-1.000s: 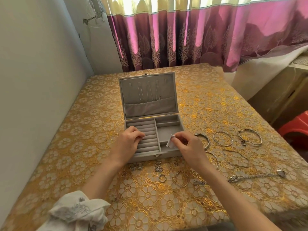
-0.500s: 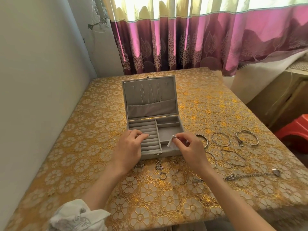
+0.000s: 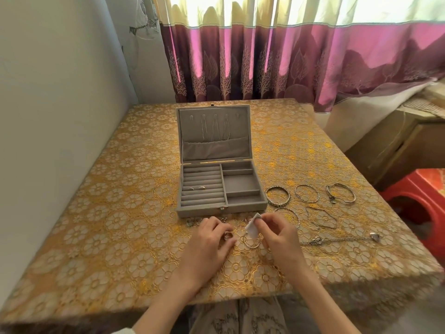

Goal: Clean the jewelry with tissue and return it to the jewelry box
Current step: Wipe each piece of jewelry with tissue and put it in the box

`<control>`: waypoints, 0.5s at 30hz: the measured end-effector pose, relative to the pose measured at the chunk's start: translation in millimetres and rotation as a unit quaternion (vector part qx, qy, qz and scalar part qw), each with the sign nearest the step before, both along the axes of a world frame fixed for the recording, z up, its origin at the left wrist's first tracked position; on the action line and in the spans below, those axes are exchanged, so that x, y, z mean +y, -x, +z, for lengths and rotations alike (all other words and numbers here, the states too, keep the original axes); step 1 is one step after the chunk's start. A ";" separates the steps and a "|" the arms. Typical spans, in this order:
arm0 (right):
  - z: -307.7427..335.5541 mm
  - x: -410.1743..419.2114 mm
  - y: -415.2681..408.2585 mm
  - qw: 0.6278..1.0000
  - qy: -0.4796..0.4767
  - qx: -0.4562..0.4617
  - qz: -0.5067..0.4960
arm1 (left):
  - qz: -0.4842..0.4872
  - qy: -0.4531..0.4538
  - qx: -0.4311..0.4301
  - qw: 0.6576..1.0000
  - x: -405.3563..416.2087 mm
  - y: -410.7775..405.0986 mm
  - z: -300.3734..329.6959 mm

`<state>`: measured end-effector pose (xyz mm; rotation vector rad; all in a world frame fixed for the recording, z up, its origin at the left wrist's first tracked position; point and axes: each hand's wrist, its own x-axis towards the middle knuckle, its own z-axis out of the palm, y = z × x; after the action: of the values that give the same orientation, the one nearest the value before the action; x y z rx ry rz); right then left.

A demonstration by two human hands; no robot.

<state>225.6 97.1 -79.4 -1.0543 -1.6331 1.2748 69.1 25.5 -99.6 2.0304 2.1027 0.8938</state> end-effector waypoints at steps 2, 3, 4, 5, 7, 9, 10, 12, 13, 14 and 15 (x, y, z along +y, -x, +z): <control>-2.8 -3.3 -3.7 1.000 0.015 0.007 -0.004 | 0.003 -0.002 0.004 1.000 1.3 -0.2 -0.8; -3.9 -5.0 -4.8 1.000 0.023 0.011 -0.005 | 0.004 -0.004 0.003 1.000 1.7 -0.5 -0.6; -5.0 -6.7 -5.5 0.999 0.031 0.014 -0.007 | 0.005 -0.004 -0.002 1.000 1.7 -0.6 0.1; -5.3 -8.8 -5.7 0.999 0.039 0.018 -0.007 | 0.007 -0.004 -0.006 1.000 1.4 -0.5 0.3; -5.5 -13.7 -5.0 0.998 0.049 0.024 -0.002 | 0.006 -0.004 -0.013 1.000 -0.4 0.3 0.0; -5.6 -18.0 -3.5 0.998 0.061 0.029 0.003 | 0.005 0.009 -0.026 1.000 -2.5 1.5 0.6; -5.6 -19.9 -2.6 0.997 0.067 0.031 0.006 | 0.004 0.019 -0.034 0.999 -3.2 2.2 1.5; -6.1 -22.6 -0.9 0.998 0.064 0.027 0.009 | 0.002 0.036 -0.052 0.998 -3.8 3.0 4.1; -6.2 -23.6 -0.2 0.998 0.061 0.022 0.010 | 0.003 0.044 -0.068 0.997 -4.2 3.4 5.8; -6.5 -24.6 0.6 0.998 0.059 0.020 0.012 | 0.007 0.052 -0.088 0.995 -4.6 3.9 8.2; -5.8 -25.8 1.6 0.998 0.058 0.018 0.015 | 0.015 0.055 -0.111 0.992 -5.6 4.7 10.8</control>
<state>224.0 71.3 -85.3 -1.0735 -1.5697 1.4138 64.4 19.9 -88.9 1.7635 2.0192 0.9367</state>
